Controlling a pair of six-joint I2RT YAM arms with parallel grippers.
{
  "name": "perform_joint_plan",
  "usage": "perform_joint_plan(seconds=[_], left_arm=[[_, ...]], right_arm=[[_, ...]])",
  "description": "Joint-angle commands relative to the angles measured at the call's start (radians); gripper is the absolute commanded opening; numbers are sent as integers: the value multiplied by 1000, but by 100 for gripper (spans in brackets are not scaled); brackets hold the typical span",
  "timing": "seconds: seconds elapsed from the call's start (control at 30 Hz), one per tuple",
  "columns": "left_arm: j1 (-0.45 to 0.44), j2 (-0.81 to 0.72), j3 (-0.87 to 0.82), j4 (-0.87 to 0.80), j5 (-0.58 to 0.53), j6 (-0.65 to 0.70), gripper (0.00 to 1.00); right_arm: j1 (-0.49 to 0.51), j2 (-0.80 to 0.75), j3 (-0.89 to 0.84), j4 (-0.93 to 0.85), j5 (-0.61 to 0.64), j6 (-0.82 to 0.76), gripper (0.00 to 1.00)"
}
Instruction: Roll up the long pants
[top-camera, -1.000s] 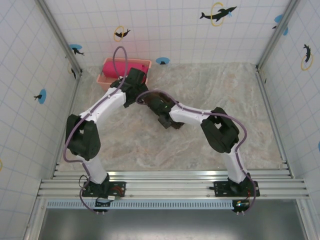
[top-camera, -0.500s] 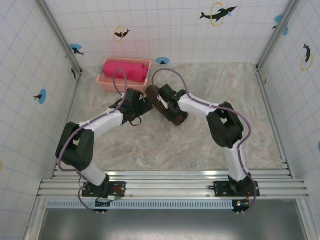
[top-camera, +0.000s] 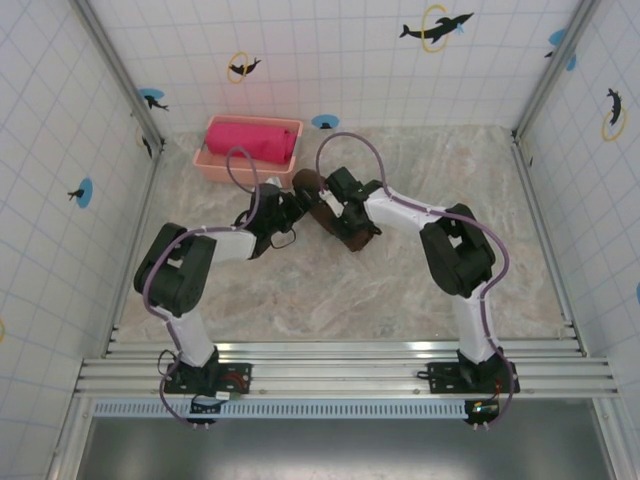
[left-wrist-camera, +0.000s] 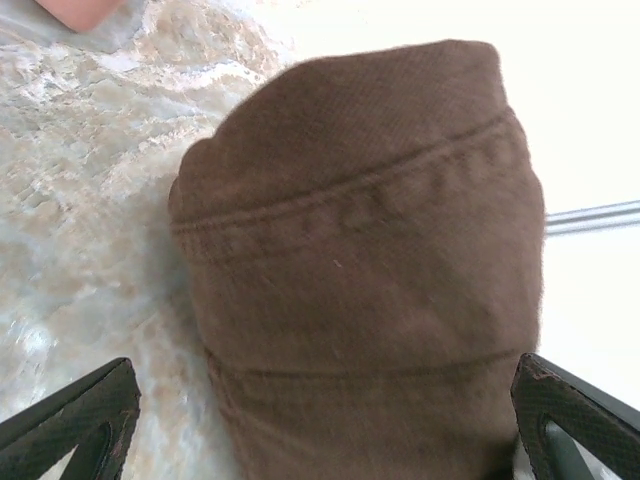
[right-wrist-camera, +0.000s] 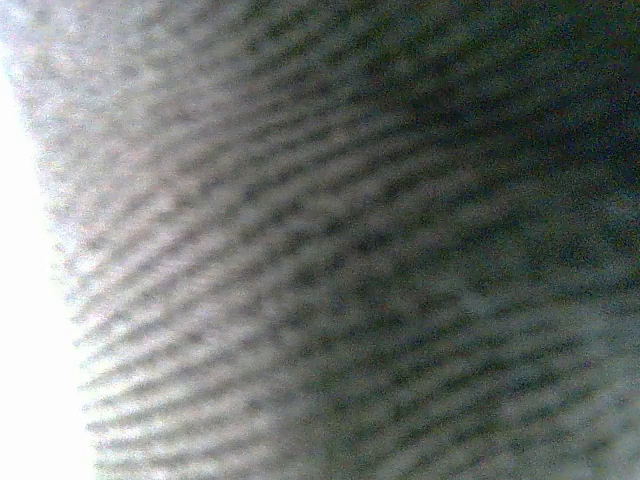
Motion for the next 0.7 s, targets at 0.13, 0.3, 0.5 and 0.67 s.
perform_joint_plan(seconds=[0.13,0.3,0.5,0.67], left_arm=[[3,150,-19,259,-16,-107,98],[1,192,1,281,-11,-111,97],[-22,233,16,339,-7,-154,98],[-62,272,53,334,5,-167,97]], right_arm=[[22,153,-145,-200,-240,-5,0],[50,163,-132,-216,-233,-19,0],[63,183,-101,-234,-232,-9,0],[66,207,-71,-245,-240,-5,0]])
